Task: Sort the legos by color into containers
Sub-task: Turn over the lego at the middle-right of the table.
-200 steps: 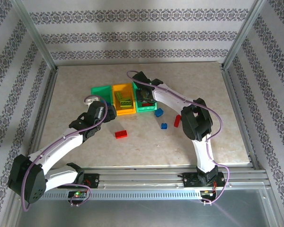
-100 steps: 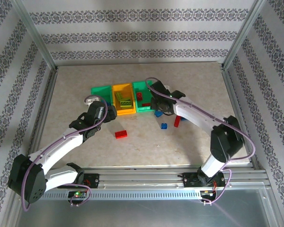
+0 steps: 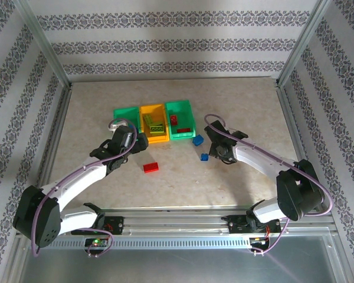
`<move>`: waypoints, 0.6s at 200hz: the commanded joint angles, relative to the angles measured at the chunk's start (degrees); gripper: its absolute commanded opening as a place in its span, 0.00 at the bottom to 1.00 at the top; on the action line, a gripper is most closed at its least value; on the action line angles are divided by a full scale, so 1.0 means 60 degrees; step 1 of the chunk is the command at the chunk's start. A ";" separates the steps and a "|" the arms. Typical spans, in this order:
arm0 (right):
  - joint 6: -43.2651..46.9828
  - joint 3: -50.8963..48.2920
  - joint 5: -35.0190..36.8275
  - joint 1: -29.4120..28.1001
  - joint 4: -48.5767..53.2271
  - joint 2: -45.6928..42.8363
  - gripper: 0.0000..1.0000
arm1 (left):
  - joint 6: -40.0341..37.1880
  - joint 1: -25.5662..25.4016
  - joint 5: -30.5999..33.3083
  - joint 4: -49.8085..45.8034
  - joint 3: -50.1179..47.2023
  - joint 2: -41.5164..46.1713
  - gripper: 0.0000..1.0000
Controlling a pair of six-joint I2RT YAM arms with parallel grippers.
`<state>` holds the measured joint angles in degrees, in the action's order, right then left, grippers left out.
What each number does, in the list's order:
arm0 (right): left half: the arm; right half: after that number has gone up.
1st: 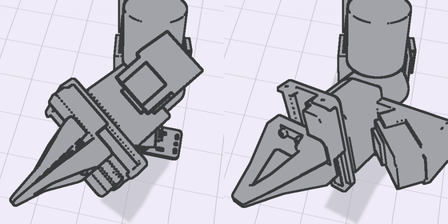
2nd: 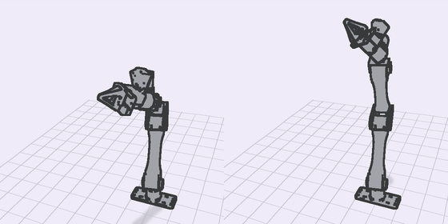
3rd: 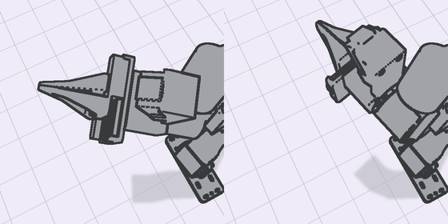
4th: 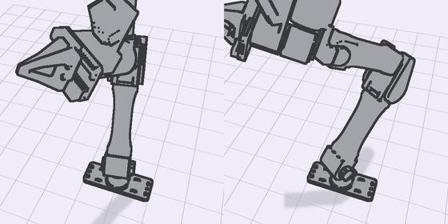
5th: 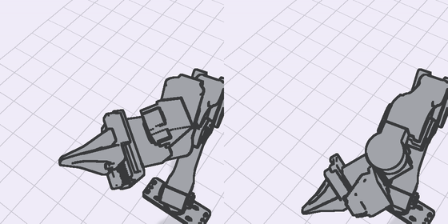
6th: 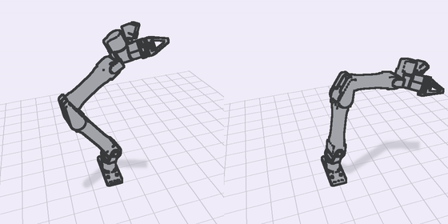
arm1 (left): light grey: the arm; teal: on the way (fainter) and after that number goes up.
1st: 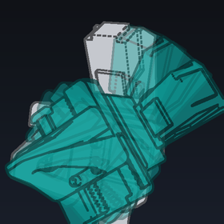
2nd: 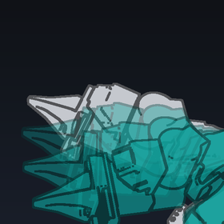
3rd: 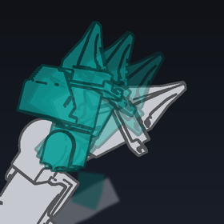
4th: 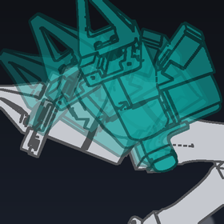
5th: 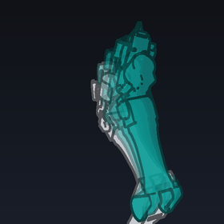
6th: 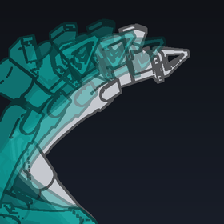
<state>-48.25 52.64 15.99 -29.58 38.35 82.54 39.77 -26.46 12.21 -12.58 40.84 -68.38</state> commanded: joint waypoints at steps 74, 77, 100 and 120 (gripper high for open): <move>0.0288 0.0258 -0.0260 0.0730 -0.0456 0.1078 0.54 | 0.0506 0.0131 -0.0057 0.0147 0.0210 -0.0066 1.00; 0.0292 0.0262 -0.0262 0.0727 -0.0466 0.1138 0.54 | 0.0506 0.0130 -0.0057 0.0146 0.0210 -0.0059 1.00; 0.0391 0.0437 -0.0334 0.0770 -0.0597 0.1550 0.53 | 0.0506 0.0130 -0.0042 0.0120 0.0218 -0.0062 1.00; 0.0395 0.0532 -0.0392 0.0778 -0.0660 0.1871 0.51 | 0.0517 0.0124 -0.0013 0.0064 0.0197 -0.0044 1.00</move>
<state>-46.76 54.11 14.04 -25.58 35.11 91.74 41.98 -26.46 12.16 -12.58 40.84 -68.45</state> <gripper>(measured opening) 0.525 0.995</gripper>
